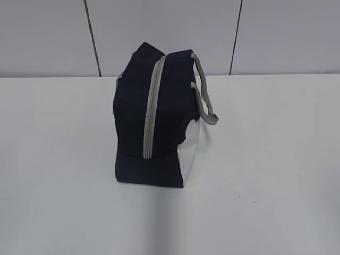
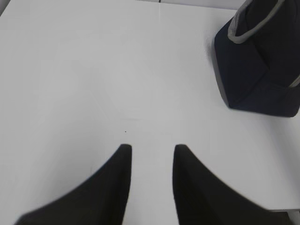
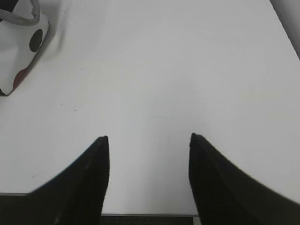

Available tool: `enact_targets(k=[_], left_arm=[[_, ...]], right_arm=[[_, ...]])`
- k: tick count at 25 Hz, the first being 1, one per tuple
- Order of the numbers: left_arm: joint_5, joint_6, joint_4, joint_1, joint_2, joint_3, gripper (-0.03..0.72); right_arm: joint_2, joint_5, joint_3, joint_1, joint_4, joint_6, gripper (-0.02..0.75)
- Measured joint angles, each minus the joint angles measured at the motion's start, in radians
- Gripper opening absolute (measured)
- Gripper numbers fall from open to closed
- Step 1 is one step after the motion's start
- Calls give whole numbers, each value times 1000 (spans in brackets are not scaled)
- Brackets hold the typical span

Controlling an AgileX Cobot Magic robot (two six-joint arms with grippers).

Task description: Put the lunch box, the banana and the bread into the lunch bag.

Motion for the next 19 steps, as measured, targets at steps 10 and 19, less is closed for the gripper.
enact_targets(k=[10, 19], left_arm=[[0, 0, 0, 0, 0, 0, 235], [0, -3, 0, 0, 0, 0, 235]], right_arm=[[0, 0, 0, 0, 0, 0, 404], [0, 0, 0, 0, 0, 0, 404]])
